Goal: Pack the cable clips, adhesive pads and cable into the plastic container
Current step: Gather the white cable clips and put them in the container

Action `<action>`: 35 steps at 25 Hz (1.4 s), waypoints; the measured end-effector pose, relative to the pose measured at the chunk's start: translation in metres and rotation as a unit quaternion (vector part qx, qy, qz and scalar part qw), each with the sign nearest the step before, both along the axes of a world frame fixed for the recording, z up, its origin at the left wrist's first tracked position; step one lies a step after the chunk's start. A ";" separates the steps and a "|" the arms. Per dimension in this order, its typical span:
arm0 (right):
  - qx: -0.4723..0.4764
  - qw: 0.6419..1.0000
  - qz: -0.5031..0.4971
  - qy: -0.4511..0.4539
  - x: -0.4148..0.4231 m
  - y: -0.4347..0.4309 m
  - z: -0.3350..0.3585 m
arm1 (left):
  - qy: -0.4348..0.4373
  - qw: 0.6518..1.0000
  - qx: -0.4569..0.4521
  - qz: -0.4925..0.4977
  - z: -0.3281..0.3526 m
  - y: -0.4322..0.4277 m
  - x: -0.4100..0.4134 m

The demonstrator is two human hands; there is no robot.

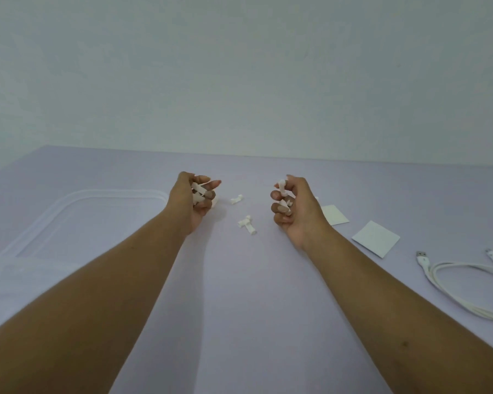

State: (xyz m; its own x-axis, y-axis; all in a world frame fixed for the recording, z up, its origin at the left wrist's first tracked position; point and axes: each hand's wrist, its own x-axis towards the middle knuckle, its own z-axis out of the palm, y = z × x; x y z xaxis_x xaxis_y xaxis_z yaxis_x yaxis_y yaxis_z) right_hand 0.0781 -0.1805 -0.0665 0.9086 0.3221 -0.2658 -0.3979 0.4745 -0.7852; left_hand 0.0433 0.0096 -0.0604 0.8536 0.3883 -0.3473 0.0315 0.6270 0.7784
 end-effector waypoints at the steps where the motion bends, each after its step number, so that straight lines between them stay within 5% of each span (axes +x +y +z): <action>1: 0.014 1.000 -0.002 0.001 0.001 0.001 0.000 | -0.008 1.000 -0.021 0.011 0.001 0.002 0.000; 3: 0.004 1.000 -0.008 0.001 0.001 0.004 0.003 | 0.020 0.999 0.028 0.033 0.002 0.005 0.003; 5: -0.178 0.980 -0.021 -0.089 -0.003 0.005 0.003 | 0.103 0.954 0.283 0.017 -0.001 0.010 0.007; 6: -0.325 0.929 -0.026 -0.178 -0.005 0.006 -0.001 | 0.147 0.875 0.461 -0.001 -0.005 0.012 0.009; 7: -0.470 0.838 -0.028 -0.277 -0.009 0.006 -0.007 | 0.172 0.769 0.615 -0.023 -0.009 0.012 0.010; 8: -0.581 0.729 -0.018 -0.362 -0.015 0.006 -0.011 | 0.182 0.670 0.719 -0.036 -0.013 0.009 0.011; 10: -0.691 0.548 0.002 -0.472 -0.023 0.005 -0.019 | 0.177 0.556 0.811 -0.042 -0.017 -0.001 0.012; 12: -0.719 0.446 0.002 -0.533 -0.025 0.008 -0.026 | 0.182 0.509 0.839 -0.062 -0.023 -0.009 0.017; 17: -0.709 0.330 0.021 -0.623 -0.020 0.011 -0.031 | 0.181 0.454 0.867 -0.101 -0.033 -0.007 0.023; 18: -0.698 0.365 0.030 -0.615 -0.018 0.010 -0.031 | 0.181 0.466 0.860 -0.098 -0.033 -0.006 0.022; 19: -0.681 0.448 0.025 -0.579 -0.015 0.008 -0.033 | 0.175 0.488 0.850 -0.094 -0.031 -0.007 0.021; 20: -0.625 0.598 0.037 -0.500 -0.015 0.005 -0.029 | 0.174 0.550 0.812 -0.086 -0.027 -0.006 0.020; 21: -0.513 0.767 0.034 -0.385 -0.014 0.002 -0.025 | 0.171 0.627 0.756 -0.083 -0.024 -0.005 0.021; 22: -0.351 0.904 0.016 -0.245 -0.011 -0.001 -0.021 | 0.148 0.750 0.642 -0.070 -0.018 -0.003 0.022; 23: -0.185 0.976 0.007 -0.115 -0.011 -0.004 -0.016 | 0.111 0.882 0.455 -0.042 -0.013 0.000 0.025; 24: -0.062 0.998 0.000 -0.033 -0.012 -0.007 -0.013 | 0.065 0.971 0.232 -0.011 -0.009 0.000 0.026; 25: 0.015 1.000 -0.006 0.015 -0.011 -0.008 -0.010 | 0.030 0.997 0.069 0.015 -0.006 0.000 0.025; 27: 0.058 0.997 -0.006 0.045 -0.010 -0.003 -0.009 | -0.004 0.999 -0.037 0.034 -0.005 0.000 0.026; 29: -0.046 0.999 -0.003 0.010 -0.011 0.003 -0.007 | -0.011 0.999 -0.033 0.038 -0.006 -0.001 0.027; 31: -0.262 0.962 0.005 -0.080 -0.013 0.012 -0.008 | -0.013 0.999 -0.030 0.026 -0.005 -0.002 0.029; 33: -0.501 0.839 0.000 -0.215 -0.016 0.023 -0.011 | 0.016 1.000 0.003 0.017 -0.003 -0.002 0.031; 35: -0.682 0.647 -0.015 -0.342 -0.022 0.032 -0.011 | 0.068 0.993 0.098 0.008 -0.003 -0.002 0.033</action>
State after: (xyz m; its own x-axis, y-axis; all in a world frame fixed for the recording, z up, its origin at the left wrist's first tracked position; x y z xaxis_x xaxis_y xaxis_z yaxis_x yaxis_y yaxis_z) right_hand 0.0560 -0.1483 -0.0776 0.9643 0.1910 0.1835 0.2566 -0.8449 -0.4693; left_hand 0.0761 0.0072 -0.0636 0.7972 0.4728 -0.3754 0.1365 0.4646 0.8749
